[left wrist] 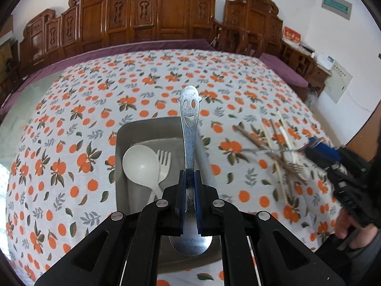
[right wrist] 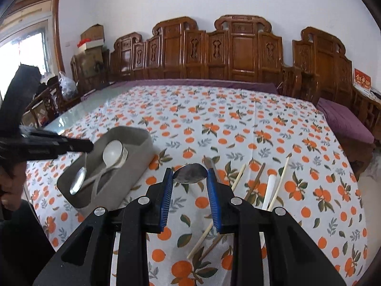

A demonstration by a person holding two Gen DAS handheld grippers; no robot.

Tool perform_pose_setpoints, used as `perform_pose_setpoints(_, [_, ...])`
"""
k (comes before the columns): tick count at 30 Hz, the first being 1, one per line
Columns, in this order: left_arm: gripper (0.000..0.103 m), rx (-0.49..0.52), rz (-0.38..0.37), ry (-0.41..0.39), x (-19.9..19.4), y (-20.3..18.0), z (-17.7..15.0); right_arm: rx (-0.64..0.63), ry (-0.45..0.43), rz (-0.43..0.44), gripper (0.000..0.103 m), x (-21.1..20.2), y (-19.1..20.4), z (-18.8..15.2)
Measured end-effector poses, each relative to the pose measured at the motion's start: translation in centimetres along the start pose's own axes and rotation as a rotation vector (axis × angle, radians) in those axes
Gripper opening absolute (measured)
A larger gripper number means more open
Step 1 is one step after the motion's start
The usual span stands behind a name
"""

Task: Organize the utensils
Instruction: 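Place the smiley spoon in the tray with left tool while right carries steel spoon over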

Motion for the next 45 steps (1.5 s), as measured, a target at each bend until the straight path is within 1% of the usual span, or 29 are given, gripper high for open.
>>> perform_pose_setpoints(4, [0.005,0.003,0.018,0.034,1.3,0.7,-0.6,-0.014,-0.025,-0.01,0.031,-0.8,0.2,1.0])
perform_pose_setpoints(10, [0.005,0.008,0.036,0.077,3.0,1.5,-1.0,-0.017,-0.077,0.001,0.031,-2.3,0.9,2.7])
perform_pose_setpoints(16, [0.006,0.015,0.045,0.124,4.6,2.0,-1.3,-0.028,-0.087,0.017,0.031,-2.7,1.9,3.5])
perform_pose_setpoints(20, [0.006,-0.004,0.041,0.148,5.3,2.5,-1.8,-0.04,-0.085,0.022,0.031,-2.7,2.7,3.7])
perform_pose_setpoints(26, [0.006,-0.016,0.033,0.119,4.1,3.0,-1.9,-0.055,-0.092,0.036,0.031,-3.0,4.1,4.3])
perform_pose_setpoints(33, [0.006,-0.018,0.021,0.07,1.1,3.7,-2.0,-0.065,-0.096,0.078,0.031,-2.4,7.0,5.1])
perform_pose_setpoints(38, [0.006,-0.012,0.023,0.046,-0.7,4.6,-2.2,-0.093,-0.068,0.093,0.031,-0.2,10.1,5.2])
perform_pose_setpoints(42, [0.006,-0.018,0.025,0.027,-2.1,5.6,-2.4,-0.104,-0.034,0.076,0.031,2.0,11.6,4.8])
perform_pose_setpoints(45, [0.006,-0.026,0.027,0.018,-2.9,6.4,-2.6,-0.105,-0.002,0.044,0.031,4.1,12.3,4.4])
Point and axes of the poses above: each gripper's, at about its wrist camera, not at the fingertips, and x roughly the way its jaws point, y to its left, z to its top, the point moved 4 cm from there along x, roughly the way its jaws point, and after that the axes turned 1 degree about -z, right-handed, at the moved point
